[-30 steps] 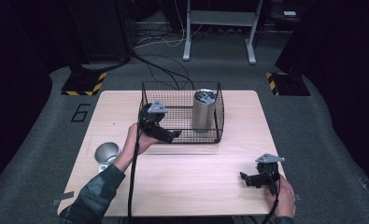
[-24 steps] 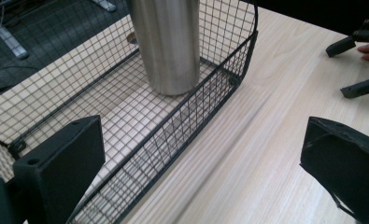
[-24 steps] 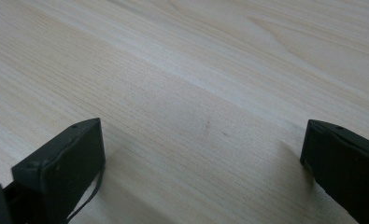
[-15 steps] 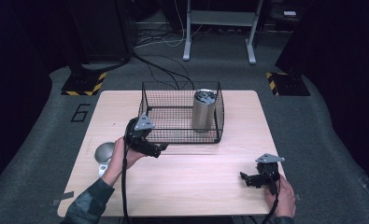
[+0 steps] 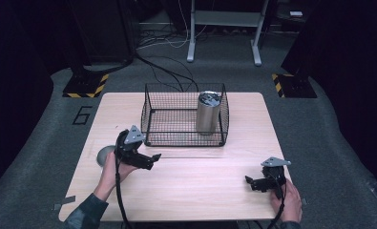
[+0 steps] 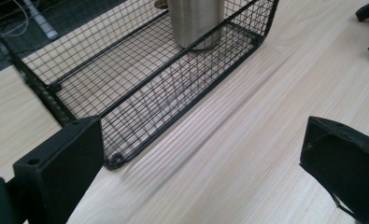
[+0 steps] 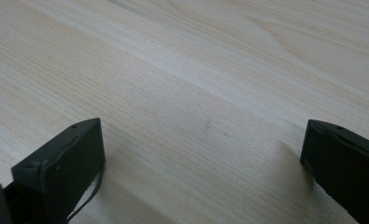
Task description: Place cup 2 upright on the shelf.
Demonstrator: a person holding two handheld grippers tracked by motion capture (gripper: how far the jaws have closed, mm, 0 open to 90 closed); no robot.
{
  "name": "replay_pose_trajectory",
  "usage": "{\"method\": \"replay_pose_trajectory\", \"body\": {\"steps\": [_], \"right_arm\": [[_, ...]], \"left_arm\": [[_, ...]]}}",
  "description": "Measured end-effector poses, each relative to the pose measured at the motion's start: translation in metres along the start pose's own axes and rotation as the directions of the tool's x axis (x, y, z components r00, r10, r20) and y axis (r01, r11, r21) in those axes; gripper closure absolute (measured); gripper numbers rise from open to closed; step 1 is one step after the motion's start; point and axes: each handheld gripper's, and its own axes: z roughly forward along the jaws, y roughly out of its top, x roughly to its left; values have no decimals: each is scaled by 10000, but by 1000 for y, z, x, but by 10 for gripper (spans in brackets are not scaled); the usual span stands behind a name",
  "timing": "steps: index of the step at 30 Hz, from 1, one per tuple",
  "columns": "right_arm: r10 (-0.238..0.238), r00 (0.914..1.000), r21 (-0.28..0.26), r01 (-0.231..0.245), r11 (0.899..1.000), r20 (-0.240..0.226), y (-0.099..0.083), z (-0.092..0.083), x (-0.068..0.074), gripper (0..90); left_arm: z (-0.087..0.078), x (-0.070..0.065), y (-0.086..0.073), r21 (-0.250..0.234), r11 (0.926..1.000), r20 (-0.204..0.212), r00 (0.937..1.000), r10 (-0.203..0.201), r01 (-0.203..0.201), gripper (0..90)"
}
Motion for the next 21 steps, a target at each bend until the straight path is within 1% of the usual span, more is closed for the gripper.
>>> {"method": "replay_pose_trajectory", "body": {"steps": [1,2,3,4,5,6,10,12,15,19,21], "right_arm": [[-1,10000,0,1,10000,1,0,0,0,0],[-3,10000,3,3,10000,2,0,0,0,0],[-3,10000,0,3,10000,3,0,0,0,0],[-3,10000,0,3,10000,3,0,0,0,0],[-1,10000,0,1,10000,2,0,0,0,0],[-1,10000,0,1,10000,2,0,0,0,0],[1,10000,1,-1,10000,2,0,0,0,0],[-3,10000,0,3,10000,1,0,0,0,0],[-3,10000,1,3,10000,2,0,0,0,0],[17,10000,3,-17,10000,12,0,0,0,0],[7,10000,0,-7,10000,20,0,0,0,0]], "left_arm": [[-3,1,-2,56,9999,46,10000,-86,85,2],[-4,1,-4,-13,9998,16,9998,-192,192,2],[-7,3,-9,38,9998,-62,9998,-186,186,2],[-7,3,-9,38,9998,-62,9998,-186,186,2],[-10,6,-14,85,9998,-211,9996,-181,182,2],[-10,6,-14,85,9998,-211,9996,-181,182,2],[-17,11,-23,47,9993,-449,9983,-370,372,2],[-21,14,-29,20,9985,-560,9970,-541,543,2],[-25,20,-38,-54,9966,-748,9938,-826,825,2],[-31,29,-51,-168,9923,-1179,9853,-1238,1227,1],[-33,33,-56,-163,9896,-1261,9816,-1435,1426,1]]}}
